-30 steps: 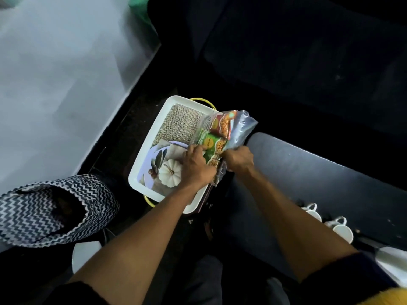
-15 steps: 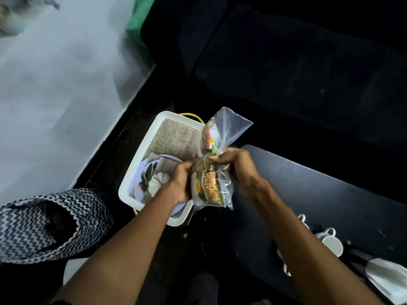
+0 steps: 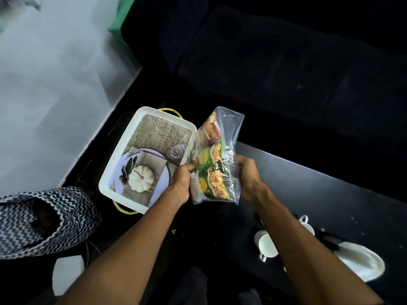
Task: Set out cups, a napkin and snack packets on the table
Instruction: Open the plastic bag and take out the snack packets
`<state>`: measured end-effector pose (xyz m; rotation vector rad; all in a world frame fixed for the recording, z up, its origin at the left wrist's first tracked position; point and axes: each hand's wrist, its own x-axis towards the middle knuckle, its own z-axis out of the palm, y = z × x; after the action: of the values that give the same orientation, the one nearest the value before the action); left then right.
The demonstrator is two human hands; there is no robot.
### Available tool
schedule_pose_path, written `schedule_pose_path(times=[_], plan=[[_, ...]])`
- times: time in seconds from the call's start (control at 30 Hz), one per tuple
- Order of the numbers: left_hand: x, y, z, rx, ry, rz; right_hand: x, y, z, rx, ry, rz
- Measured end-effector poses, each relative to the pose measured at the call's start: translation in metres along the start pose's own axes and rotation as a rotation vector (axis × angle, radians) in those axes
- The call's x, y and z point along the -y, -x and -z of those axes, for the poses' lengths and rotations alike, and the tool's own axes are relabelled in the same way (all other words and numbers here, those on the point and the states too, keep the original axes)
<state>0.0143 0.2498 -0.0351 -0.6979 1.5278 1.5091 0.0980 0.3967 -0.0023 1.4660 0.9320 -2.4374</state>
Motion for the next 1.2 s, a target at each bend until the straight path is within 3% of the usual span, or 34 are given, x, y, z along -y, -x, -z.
schedule_pose_path(times=[0.1, 0.2, 0.37, 0.6, 0.83, 1.03, 1.13, 1.2], plan=[[0.002, -0.001, -0.003, -0.144, -0.231, -0.167, -0.003, -0.004, 0.016, -0.143, 0.094, 0.064], [0.004, 0.005, -0.004, -0.261, -0.408, -0.267, -0.007, -0.008, 0.031, -0.43, 0.257, 0.253], [0.013, 0.01, 0.003, -0.404, -0.583, -0.352, -0.008, -0.015, 0.055, -0.565, 0.395, 0.391], [0.024, 0.012, 0.006, -0.472, -0.741, -0.294, -0.001, -0.004, 0.074, -0.259, 0.266, 0.297], [0.031, 0.01, 0.01, -0.495, -0.657, -0.198, 0.004, 0.012, 0.074, -0.193, 0.186, 0.293], [0.041, 0.009, 0.012, -0.282, -0.59, -0.068, 0.0, 0.018, 0.07, 0.068, 0.216, 0.154], [0.043, 0.014, 0.002, -0.216, -0.57, -0.035, -0.011, 0.015, 0.06, 0.085, 0.241, 0.168], [0.044, 0.021, -0.01, -0.186, -0.567, -0.108, -0.018, 0.011, 0.053, 0.076, 0.255, 0.172]])
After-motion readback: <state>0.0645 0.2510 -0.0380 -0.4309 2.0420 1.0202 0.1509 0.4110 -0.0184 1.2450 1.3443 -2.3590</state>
